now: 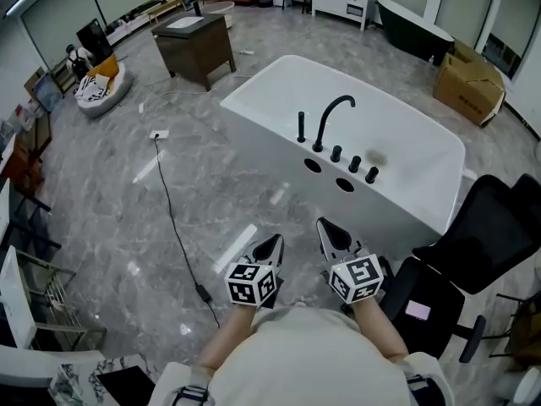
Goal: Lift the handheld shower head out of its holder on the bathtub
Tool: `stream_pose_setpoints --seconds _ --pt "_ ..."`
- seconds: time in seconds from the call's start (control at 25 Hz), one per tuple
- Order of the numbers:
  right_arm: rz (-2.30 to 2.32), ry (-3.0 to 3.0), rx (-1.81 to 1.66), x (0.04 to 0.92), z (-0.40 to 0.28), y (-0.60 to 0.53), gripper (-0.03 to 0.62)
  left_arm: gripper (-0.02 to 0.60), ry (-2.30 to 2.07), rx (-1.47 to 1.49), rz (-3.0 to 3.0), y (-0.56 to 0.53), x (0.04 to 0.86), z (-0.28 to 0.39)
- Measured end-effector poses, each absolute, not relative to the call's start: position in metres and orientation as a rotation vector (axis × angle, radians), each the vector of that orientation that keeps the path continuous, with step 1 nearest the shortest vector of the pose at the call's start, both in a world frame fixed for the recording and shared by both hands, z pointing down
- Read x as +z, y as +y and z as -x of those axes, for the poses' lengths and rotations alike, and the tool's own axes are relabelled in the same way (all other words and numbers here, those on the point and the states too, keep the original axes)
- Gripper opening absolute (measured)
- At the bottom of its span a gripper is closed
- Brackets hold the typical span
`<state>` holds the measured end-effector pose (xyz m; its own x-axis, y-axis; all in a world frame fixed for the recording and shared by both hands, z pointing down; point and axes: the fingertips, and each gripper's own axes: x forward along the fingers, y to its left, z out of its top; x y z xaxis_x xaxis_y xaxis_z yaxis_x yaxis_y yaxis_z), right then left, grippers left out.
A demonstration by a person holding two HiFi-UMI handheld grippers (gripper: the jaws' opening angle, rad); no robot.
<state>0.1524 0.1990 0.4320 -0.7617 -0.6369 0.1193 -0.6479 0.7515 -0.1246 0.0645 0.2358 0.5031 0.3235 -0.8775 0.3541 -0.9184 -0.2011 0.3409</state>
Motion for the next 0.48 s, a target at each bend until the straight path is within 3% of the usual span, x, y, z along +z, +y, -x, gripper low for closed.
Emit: stream_pose_setpoints --seconds 0.48 --pt "-1.029 -2.877 0.318 0.438 -0.151 0.183 0.02 0.02 -1.547 0.131 -2.063 0.23 0.516 -0.067"
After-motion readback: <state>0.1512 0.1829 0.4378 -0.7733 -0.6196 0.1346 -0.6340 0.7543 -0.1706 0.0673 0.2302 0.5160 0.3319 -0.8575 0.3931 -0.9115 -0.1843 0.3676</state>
